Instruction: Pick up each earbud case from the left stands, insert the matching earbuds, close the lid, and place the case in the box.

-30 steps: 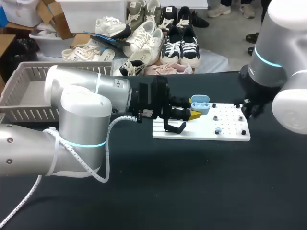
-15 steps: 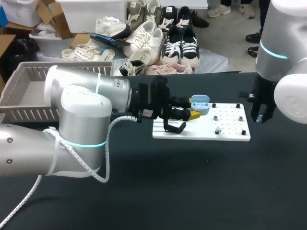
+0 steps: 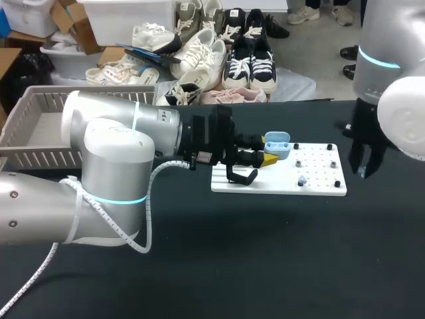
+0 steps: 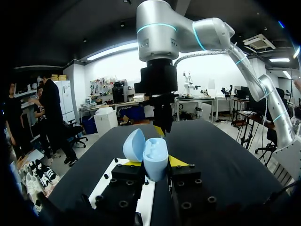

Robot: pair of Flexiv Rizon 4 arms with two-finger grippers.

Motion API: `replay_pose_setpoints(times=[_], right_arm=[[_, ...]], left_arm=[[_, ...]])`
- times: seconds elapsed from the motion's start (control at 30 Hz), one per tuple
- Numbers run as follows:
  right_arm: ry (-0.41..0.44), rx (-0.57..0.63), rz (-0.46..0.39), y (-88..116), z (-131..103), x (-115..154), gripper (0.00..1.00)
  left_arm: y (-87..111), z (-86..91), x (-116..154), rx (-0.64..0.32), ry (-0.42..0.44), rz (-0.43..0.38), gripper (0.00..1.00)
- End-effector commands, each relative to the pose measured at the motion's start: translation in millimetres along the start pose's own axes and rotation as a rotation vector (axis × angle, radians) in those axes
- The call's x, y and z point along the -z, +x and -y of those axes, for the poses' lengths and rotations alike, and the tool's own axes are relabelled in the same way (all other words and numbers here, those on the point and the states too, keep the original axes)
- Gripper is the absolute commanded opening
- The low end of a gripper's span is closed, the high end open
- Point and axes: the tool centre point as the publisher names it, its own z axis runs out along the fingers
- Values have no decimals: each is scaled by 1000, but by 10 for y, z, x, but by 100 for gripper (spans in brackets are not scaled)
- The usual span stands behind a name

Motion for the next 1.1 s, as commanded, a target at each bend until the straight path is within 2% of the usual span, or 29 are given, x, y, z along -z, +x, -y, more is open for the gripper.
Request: replay_pose_setpoints(times=[0.03,0.4,0.67,0.87,1.1], right_arm=[[19,-28,19,180,-38,204,0],[35,-102,49,487,-267,751,0],[19,-94,72,650,-524,1062,0],[6,-63,94,748,-793,1194,0],[-2,-39,97,812,-1057,1205,0]], left_arm=[[6,14,4,-1,-5,3,0],[6,14,4,-1,-5,3,0],[6,14,4,-1,-5,3,0],[6,14,4,-1,-5,3,0],[6,14,4,-1,-5,3,0]])
